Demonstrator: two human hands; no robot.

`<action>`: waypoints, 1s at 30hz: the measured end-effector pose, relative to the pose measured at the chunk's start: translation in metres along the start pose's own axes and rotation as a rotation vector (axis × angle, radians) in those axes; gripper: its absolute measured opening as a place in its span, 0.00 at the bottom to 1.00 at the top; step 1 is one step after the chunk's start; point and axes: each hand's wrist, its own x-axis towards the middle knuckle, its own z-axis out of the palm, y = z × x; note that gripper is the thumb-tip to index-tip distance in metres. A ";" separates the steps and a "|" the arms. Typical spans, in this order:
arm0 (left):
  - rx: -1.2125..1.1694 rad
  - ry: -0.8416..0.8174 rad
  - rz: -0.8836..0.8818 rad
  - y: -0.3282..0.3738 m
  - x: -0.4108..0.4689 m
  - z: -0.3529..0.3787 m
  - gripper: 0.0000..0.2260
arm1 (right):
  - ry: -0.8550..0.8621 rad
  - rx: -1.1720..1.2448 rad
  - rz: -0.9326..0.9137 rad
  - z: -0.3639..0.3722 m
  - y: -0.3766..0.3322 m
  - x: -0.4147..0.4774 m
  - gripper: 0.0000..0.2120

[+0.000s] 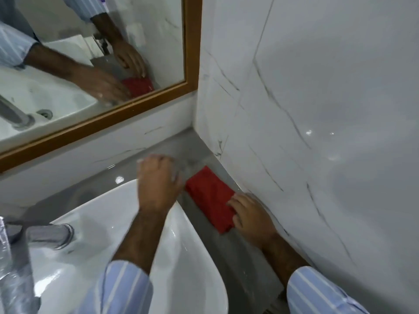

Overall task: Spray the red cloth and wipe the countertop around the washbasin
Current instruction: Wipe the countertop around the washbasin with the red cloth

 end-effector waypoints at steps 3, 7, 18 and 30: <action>0.192 0.002 -0.280 -0.033 -0.033 -0.005 0.36 | 0.052 -0.025 -0.093 0.004 -0.003 0.034 0.22; 0.200 -0.016 -0.291 -0.037 -0.039 0.001 0.43 | -0.111 -0.176 -0.149 0.037 -0.007 0.067 0.31; 0.197 0.042 -0.354 -0.007 -0.041 0.021 0.41 | -0.289 -0.174 -0.574 0.092 -0.041 0.066 0.32; 0.224 0.133 -0.331 -0.015 -0.041 0.035 0.36 | -0.069 -0.167 -0.053 0.082 -0.040 0.190 0.33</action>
